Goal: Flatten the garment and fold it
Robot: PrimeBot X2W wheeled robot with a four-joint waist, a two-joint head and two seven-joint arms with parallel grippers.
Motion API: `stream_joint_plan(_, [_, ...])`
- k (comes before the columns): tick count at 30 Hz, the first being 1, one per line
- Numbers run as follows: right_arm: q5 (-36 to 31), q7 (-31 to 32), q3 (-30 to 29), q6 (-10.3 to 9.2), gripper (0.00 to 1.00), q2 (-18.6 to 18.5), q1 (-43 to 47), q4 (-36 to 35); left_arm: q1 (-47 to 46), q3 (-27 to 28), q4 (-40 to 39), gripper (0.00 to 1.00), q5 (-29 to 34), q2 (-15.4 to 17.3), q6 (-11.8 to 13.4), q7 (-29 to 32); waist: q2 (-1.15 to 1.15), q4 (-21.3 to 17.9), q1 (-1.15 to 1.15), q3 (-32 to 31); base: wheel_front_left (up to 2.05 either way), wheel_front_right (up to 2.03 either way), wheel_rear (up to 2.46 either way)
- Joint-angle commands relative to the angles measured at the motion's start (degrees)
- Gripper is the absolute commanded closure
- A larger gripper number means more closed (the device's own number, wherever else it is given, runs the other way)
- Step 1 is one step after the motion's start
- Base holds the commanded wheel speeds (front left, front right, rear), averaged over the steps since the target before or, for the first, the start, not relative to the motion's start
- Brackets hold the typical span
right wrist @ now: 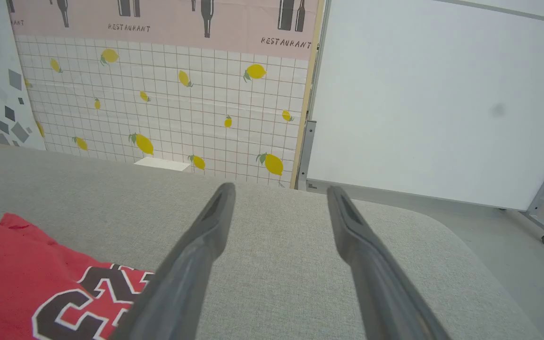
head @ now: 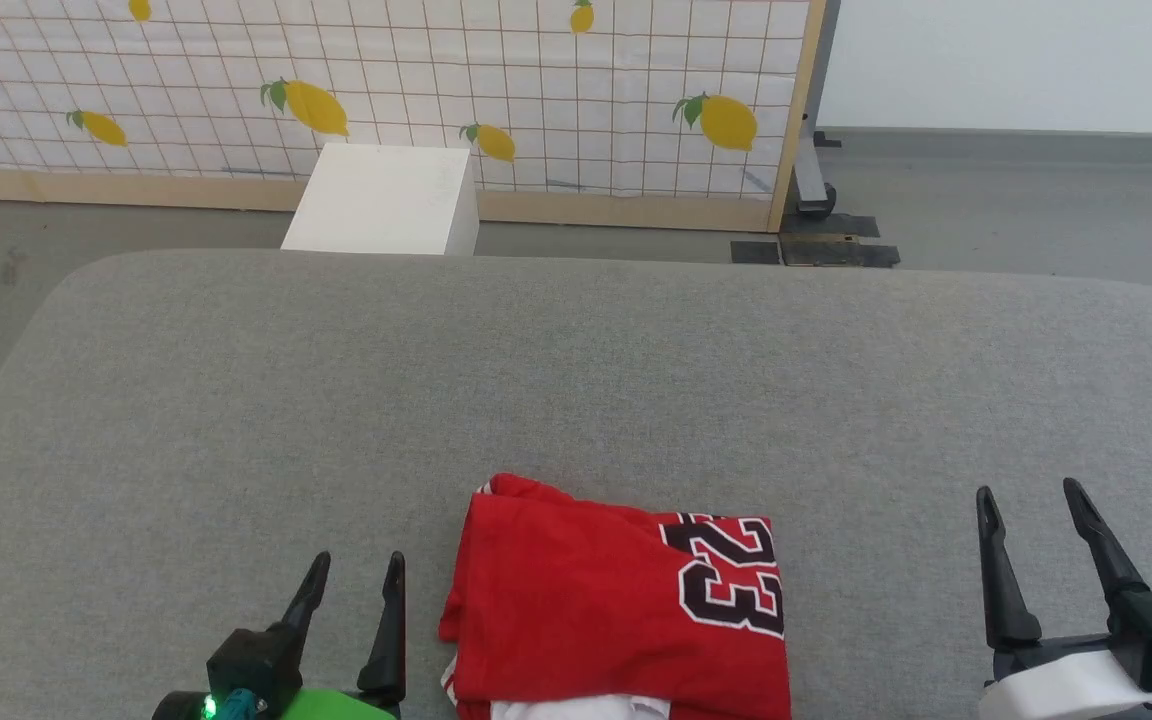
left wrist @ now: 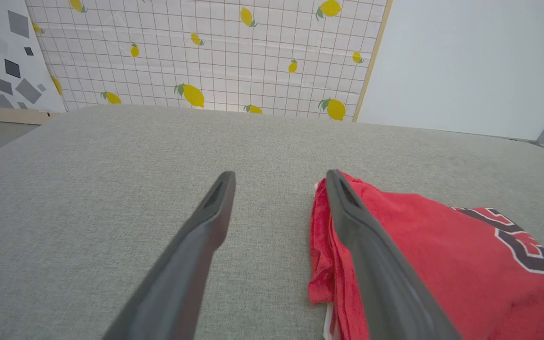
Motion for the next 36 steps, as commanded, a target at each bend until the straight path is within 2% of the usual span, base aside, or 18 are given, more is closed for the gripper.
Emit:
stream_joint_plan(1, [-0.14, 0.04, 0.19, -0.08, 0.00, 0.16, 0.84, 0.11, -0.01, -0.07, 0.20, 0.00, -0.08, -0.07, -0.40, -0.21, 0.00, 0.11, 0.00, 0.02, 0.00, 0.00, 0.00])
stream_joint_plan(4, [0.68, 0.72, 0.83, -0.08, 0.00, 0.16, 0.68, 0.19, -0.27, -0.06, 0.12, 0.00, 0.07, -0.05, -0.45, -0.21, 0.00, 0.35, 0.00, 0.23, 0.00, 0.00, 0.00])
stream_joint_plan(8, [5.35, 5.88, 3.13, -0.08, 0.00, -1.41, -0.27, 0.68, -0.81, -0.32, -0.12, 0.00, 0.29, -0.05, -0.51, -0.21, 0.00, 1.02, 0.00, 1.11, 0.00, 0.00, 0.00])
stream_joint_plan(16, [24.04, 26.86, 11.28, -0.08, 0.00, -9.25, -3.21, 0.47, -2.44, -0.61, -2.23, 0.00, 1.09, -0.03, -0.59, -0.21, 0.00, 3.31, 0.00, 4.35, 0.00, 0.00, 0.00])
stream_joint_plan(22, [36.98, 40.95, 13.20, -0.08, 0.00, -9.80, -6.03, 2.25, -3.48, -0.75, -3.58, 0.00, 1.59, 0.04, -0.64, -0.21, 0.00, 5.58, 0.00, 7.07, 0.00, 0.00, 0.00])
stream_joint_plan(24, [38.86, 44.86, 13.86, -0.08, 0.00, -9.59, -7.17, 3.90, -3.87, -0.87, -3.57, 0.00, 1.71, 0.09, -0.65, -0.21, 0.00, 6.43, 0.00, 7.84, 0.00, 0.00, 0.00])
stream_joint_plan(28, [40.76, 48.36, 13.88, -0.08, 0.00, -7.68, -9.50, 7.81, -4.52, -1.07, -3.46, 0.00, 1.76, 0.10, -0.67, -0.21, 0.00, 7.82, 0.00, 8.92, 0.00, 0.00, 0.00])
stream_joint_plan(36, [38.07, 49.69, 15.16, -0.08, 0.00, -4.70, -13.27, 16.26, -5.58, -1.47, -3.29, 0.00, 1.72, 0.06, -0.69, -0.21, 0.00, 10.04, 0.00, 10.39, 0.00, 0.00, 0.00])
